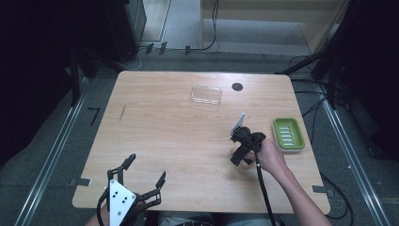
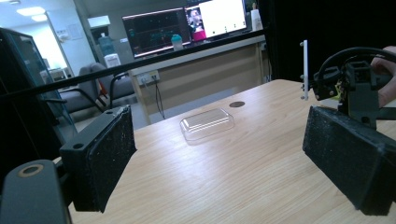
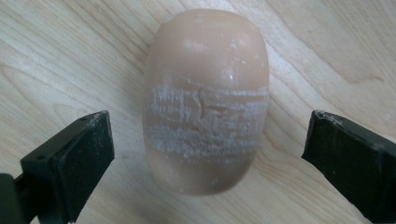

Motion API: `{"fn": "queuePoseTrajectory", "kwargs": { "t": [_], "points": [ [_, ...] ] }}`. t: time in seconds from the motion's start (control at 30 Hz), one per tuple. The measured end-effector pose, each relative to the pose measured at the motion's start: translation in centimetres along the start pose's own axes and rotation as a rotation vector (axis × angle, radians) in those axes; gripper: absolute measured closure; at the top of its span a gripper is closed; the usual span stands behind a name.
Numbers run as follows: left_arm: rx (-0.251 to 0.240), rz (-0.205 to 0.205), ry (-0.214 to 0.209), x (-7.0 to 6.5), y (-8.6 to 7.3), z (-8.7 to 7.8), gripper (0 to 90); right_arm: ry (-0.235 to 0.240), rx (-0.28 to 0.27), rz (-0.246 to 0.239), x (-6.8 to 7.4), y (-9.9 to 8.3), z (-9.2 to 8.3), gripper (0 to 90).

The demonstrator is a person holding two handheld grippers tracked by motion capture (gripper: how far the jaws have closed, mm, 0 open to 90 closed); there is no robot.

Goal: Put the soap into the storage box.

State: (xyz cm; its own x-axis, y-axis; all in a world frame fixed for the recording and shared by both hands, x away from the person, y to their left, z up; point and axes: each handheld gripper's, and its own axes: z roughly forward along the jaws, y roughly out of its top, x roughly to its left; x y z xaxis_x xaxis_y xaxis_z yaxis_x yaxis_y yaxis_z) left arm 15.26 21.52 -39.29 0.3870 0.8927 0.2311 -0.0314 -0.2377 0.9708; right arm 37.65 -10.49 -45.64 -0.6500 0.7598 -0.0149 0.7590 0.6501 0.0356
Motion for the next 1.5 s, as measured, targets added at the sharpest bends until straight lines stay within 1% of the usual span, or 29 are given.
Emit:
{"fn": "queuePoseTrajectory", "kwargs": {
  "t": [0.03, 0.1, 0.17, 0.2, 0.27, 0.3, 0.33, 0.37, 0.43, 0.5, 0.57, 0.63, 0.73, 0.77, 0.97, 1.3, 1.33, 1.5],
  "points": [
    [0.0, 0.003, -0.002, 0.0, 0.0, 0.02, 9.9, -0.004, 0.002, -0.001, -0.04, 0.1, 0.15, 1.8],
    [0.002, 0.006, -0.006, -0.02, -0.02, 0.05, 9.9, 0.001, 0.01, 0.003, -0.07, 0.27, 0.35, 1.9],
    [0.002, 0.003, -0.004, 0.0, 0.0, 0.04, 9.9, -0.001, 0.006, 0.002, -0.15, 0.31, 0.47, 2.6],
    [0.002, 0.002, -0.004, 0.0, 0.0, 0.05, 9.9, -0.003, 0.002, 0.01, -0.15, 0.3, 0.5, 3.8],
    [0.004, 0.005, -0.006, -0.03, -0.01, 0.07, 9.9, -0.004, 0.003, 0.007, -0.25, 0.37, 0.6, 4.0],
    [0.004, 0.005, -0.007, -0.02, -0.01, 0.07, 9.9, -0.006, 0.0, 0.019, -0.22, 0.43, 0.66, 11.2],
    [0.003, 0.003, -0.006, 0.01, -0.01, 0.07, 9.9, -0.006, 0.0, 0.019, -0.22, 0.43, 0.66, 11.2],
    [0.002, -0.001, -0.003, 0.02, -0.01, 0.06, 9.9, 0.006, -0.009, 0.004, -0.2, 0.4, 0.61, 15.1],
    [0.002, 0.0, -0.004, 0.02, -0.02, 0.08, 9.9, 0.01, -0.01, 0.002, -0.2, 0.39, 0.59, 15.6],
    [0.003, 0.004, -0.007, 0.02, -0.02, 0.09, 9.9, 0.004, -0.005, 0.007, -0.14, 0.42, 0.57, 18.0],
    [0.001, 0.0, -0.006, 0.02, -0.02, 0.07, 9.9, 0.007, -0.006, 0.005, -0.13, 0.43, 0.6, 19.5],
    [0.001, 0.0, -0.005, 0.04, -0.02, 0.07, 9.9, 0.011, -0.002, 0.0, -0.12, 0.42, 0.58, 22.9],
    [0.001, 0.0, -0.005, 0.04, -0.02, 0.07, 9.9, 0.013, 0.0, -0.004, -0.16, 0.41, 0.61, 24.2],
    [0.001, 0.0, -0.005, 0.04, -0.02, 0.08, 9.9, 0.022, 0.011, -0.001, -0.2, 0.43, 0.72, 26.5],
    [0.001, 0.001, -0.006, 0.02, -0.02, 0.08, 9.9, 0.034, 0.019, -0.007, -0.08, 0.56, 0.82, 31.1],
    [0.0, 0.001, -0.005, 0.02, -0.02, 0.07, 9.9, 0.024, 0.026, -0.018, 0.04, 0.69, 0.95, 32.4],
    [0.0, 0.003, -0.006, 0.03, -0.01, 0.06, 9.9, 0.016, 0.027, -0.017, 0.19, 0.69, 1.0, 32.5],
    [-0.001, 0.004, -0.005, 0.02, -0.01, 0.03, 9.9, 0.016, 0.027, -0.013, 0.17, 0.66, 0.97, 32.9]
  ]
}}
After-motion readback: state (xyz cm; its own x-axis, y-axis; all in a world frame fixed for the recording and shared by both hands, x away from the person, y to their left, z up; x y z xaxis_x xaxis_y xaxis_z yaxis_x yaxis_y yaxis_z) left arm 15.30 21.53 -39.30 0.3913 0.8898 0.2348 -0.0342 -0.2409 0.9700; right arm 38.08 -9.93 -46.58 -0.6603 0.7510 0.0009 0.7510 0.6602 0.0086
